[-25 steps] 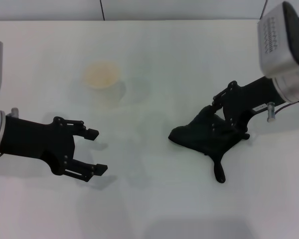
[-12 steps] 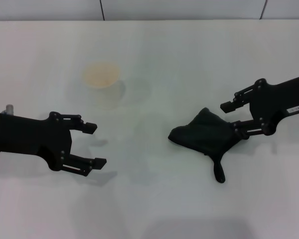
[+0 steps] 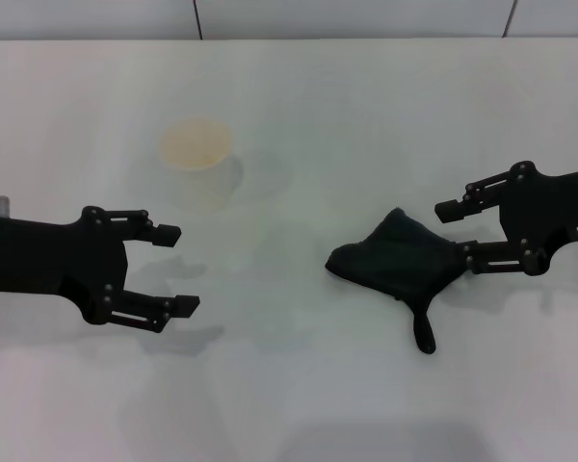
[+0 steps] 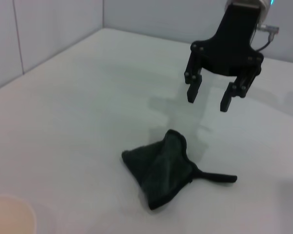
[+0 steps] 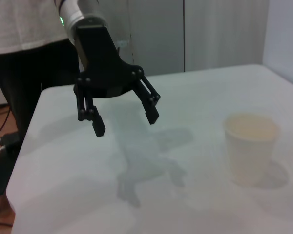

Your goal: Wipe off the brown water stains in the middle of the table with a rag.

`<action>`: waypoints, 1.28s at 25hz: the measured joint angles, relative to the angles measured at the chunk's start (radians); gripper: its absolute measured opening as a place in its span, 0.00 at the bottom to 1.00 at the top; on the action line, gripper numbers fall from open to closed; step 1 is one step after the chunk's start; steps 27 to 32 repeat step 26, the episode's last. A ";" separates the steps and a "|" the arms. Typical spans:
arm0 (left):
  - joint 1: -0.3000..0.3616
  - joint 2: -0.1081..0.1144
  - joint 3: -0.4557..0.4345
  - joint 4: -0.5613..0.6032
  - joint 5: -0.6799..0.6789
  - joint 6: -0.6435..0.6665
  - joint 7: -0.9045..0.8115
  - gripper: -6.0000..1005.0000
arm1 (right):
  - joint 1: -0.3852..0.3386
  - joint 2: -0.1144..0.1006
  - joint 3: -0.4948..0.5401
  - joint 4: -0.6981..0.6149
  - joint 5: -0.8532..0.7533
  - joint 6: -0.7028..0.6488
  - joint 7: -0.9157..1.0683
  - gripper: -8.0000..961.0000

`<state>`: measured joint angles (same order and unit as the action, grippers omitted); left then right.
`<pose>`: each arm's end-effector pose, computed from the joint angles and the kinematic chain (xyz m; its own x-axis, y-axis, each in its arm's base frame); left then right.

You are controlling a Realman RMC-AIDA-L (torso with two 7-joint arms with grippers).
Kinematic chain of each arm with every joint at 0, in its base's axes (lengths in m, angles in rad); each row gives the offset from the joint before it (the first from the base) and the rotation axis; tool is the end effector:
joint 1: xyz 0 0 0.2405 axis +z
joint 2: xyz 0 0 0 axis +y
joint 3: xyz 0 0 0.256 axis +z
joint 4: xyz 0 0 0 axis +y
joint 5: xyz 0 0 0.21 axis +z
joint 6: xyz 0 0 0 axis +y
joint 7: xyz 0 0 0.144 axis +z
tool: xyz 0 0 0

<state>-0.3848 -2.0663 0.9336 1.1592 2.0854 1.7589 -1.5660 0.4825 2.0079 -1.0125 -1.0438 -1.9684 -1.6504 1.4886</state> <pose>-0.2438 0.2991 0.0398 0.9498 0.2292 0.2130 0.2566 -0.9601 -0.1109 0.2215 0.3327 0.0368 0.9629 -0.0988 -0.2511 -0.1389 -0.9793 -0.1474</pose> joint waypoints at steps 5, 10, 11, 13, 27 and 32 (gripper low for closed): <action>0.002 0.003 -0.011 0.000 -0.012 0.005 0.006 0.89 | -0.009 -0.001 0.002 0.029 0.030 0.006 -0.029 0.48; 0.001 0.003 -0.011 0.000 -0.012 0.005 0.006 0.89 | -0.005 -0.002 0.002 0.036 0.032 0.015 -0.031 0.48; 0.001 0.003 -0.012 0.000 -0.012 0.004 0.006 0.89 | -0.007 -0.002 0.002 0.035 0.032 0.015 -0.031 0.48; 0.001 0.003 -0.012 0.000 -0.012 0.003 0.006 0.89 | -0.010 -0.003 0.002 0.031 0.033 0.016 -0.031 0.48; 0.000 0.003 -0.012 0.000 -0.007 -0.001 0.005 0.89 | -0.013 -0.005 0.024 0.036 0.029 0.015 -0.031 0.48; 0.000 0.003 -0.012 0.000 -0.007 -0.001 0.005 0.89 | -0.013 -0.005 0.024 0.036 0.029 0.015 -0.031 0.48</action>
